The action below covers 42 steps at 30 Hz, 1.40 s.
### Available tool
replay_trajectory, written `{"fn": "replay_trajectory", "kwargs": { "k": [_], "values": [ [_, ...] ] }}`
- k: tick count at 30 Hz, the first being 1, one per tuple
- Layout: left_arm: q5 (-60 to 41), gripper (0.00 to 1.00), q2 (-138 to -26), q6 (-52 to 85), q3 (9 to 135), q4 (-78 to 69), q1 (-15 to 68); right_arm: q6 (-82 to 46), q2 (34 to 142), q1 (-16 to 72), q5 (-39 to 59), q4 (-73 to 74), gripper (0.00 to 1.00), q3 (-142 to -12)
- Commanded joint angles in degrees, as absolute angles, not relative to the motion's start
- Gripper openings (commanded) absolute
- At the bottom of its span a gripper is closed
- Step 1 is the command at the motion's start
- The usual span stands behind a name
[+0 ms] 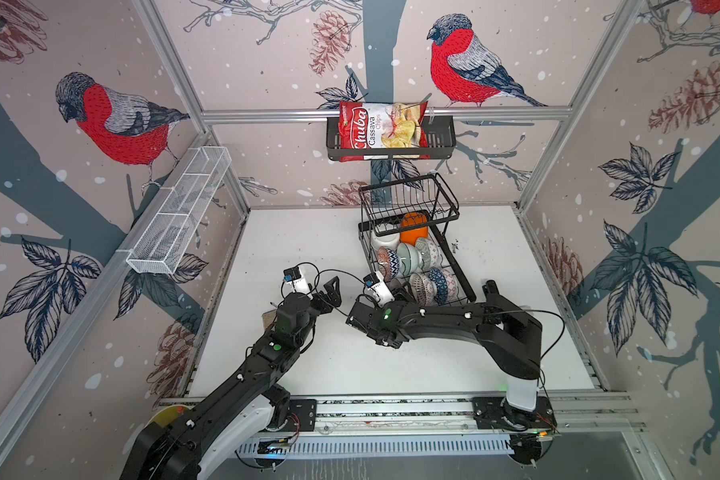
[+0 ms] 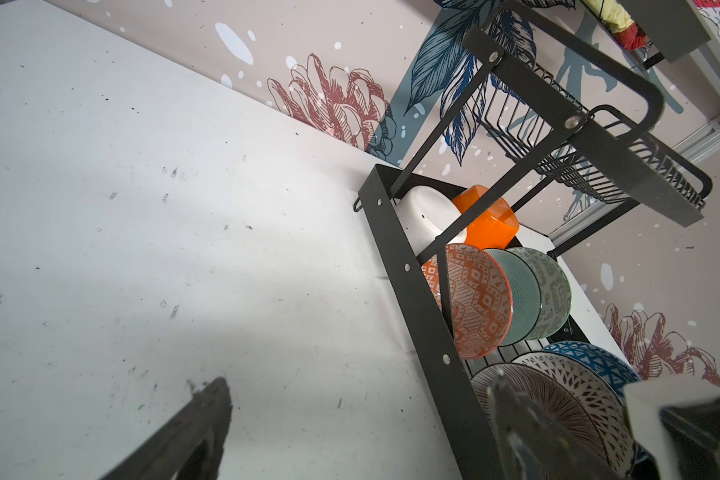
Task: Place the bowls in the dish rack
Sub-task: 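Open the right gripper and lift it out of the rack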
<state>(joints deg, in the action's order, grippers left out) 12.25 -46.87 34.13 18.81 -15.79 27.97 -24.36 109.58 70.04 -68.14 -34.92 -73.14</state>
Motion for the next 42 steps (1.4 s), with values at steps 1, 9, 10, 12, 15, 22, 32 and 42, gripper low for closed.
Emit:
{"fn": "replay_trajectory", "kwargs": {
  "k": [1, 9, 10, 12, 15, 22, 32, 42],
  "values": [
    [13.79, 0.96, -46.92, 34.28, 20.28, -14.32, 27.88, -25.33, 107.53, 70.24, -67.05, -34.5, 0.55, -73.35],
    [17.41, 0.96, -48.81, 33.24, 24.76, -6.91, 27.53, -23.53, 98.89, 68.99, -61.42, -29.12, 0.68, -72.25],
    [18.02, 0.96, -49.02, 33.16, 25.45, -5.76, 27.44, -23.77, 97.94, 68.55, -60.74, -28.98, 0.69, -72.33],
    [19.45, 0.96, -49.47, 32.9, 27.04, -3.51, 27.01, -24.16, 95.7, 67.25, -58.63, -28.44, 0.74, -72.11],
    [20.97, 0.96, -49.41, 32.85, 28.64, -0.93, 26.08, -25.34, 92.34, 64.55, -55.34, -28.14, 0.8, -71.25],
    [23.51, 0.96, -49.92, 32.73, 30.87, 4.39, 19.78, -27.14, 85.52, 54.37, -50.6, -26.22, 0.99, -66.28],
    [35.69, 0.97, -57.99, 28.97, 29.88, -0.74, 14.44, -22.33, 78.13, 33.88, -47.47, -13.76, 0.99, -54.51],
    [34.16, 0.97, -64.89, 16.48, 24.22, -21.22, 11.06, -14.22, 76.41, 14.74, -41.87, 15.0, 0.99, -36.58]
  ]
}}
